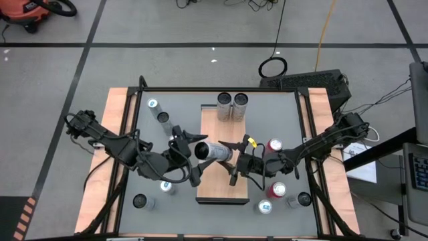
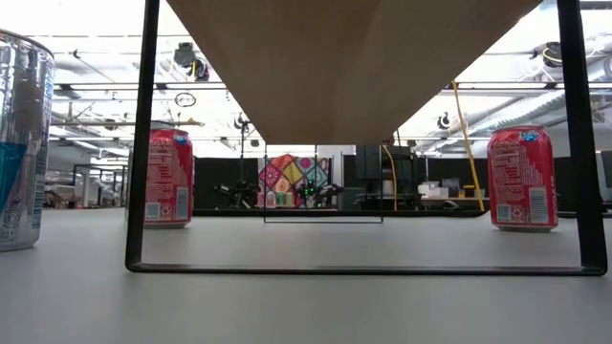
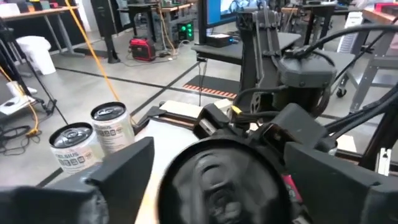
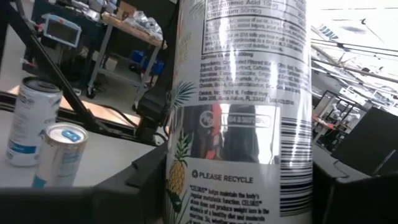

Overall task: Place canned beverage on shelf
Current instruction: Put the white yellow soda can on the shelf aligned with the other white yellow soda cans

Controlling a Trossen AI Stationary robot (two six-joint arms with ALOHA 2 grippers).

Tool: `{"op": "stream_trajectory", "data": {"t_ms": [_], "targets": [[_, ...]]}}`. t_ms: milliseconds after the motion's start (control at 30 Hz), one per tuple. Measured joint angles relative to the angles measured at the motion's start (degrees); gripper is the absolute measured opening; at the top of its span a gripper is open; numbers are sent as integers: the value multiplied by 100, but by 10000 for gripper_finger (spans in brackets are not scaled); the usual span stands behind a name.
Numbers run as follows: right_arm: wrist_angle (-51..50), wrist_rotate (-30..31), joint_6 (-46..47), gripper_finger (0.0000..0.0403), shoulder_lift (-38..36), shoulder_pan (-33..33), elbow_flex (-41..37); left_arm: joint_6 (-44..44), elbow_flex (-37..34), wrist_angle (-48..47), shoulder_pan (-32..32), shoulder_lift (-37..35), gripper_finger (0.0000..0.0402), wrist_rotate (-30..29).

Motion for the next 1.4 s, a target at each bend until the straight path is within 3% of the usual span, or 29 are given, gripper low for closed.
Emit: {"op": "stream_trajectory", "data": {"t_ms": [167, 333, 500, 700, 967, 1067, 1267, 1400], "targets": [[-454, -1, 315, 208, -225, 140, 0, 595, 0, 194, -161, -95, 395, 4], [-1498, -52, 1150, 209, -674, 243, 0, 1869, 5, 523, -367, -177, 397, 42], [-2535, -973, 2025, 209, -1190, 234, 0, 2913, 4, 355, -482, -185, 398, 213], [-3147, -2248, 2533, 210, -1725, 203, 0, 3484, 4, 178, -478, -184, 398, 1254], [-3270, -4030, 2968, 210, -2087, 17, 0, 4246, 2, 280, -299, -185, 398, 1856], [-3270, -4571, 3009, 210, -2091, -74, 0, 4395, 0, 411, -69, -185, 398, 2510], [-3271, -4962, 3011, 210, -2087, -262, 0, 4736, 0, 677, 451, -134, 398, 4363], [-3272, -5241, 3011, 210, -2087, -384, 0, 5004, -2, 840, 699, 7, 398, 4706]]}}
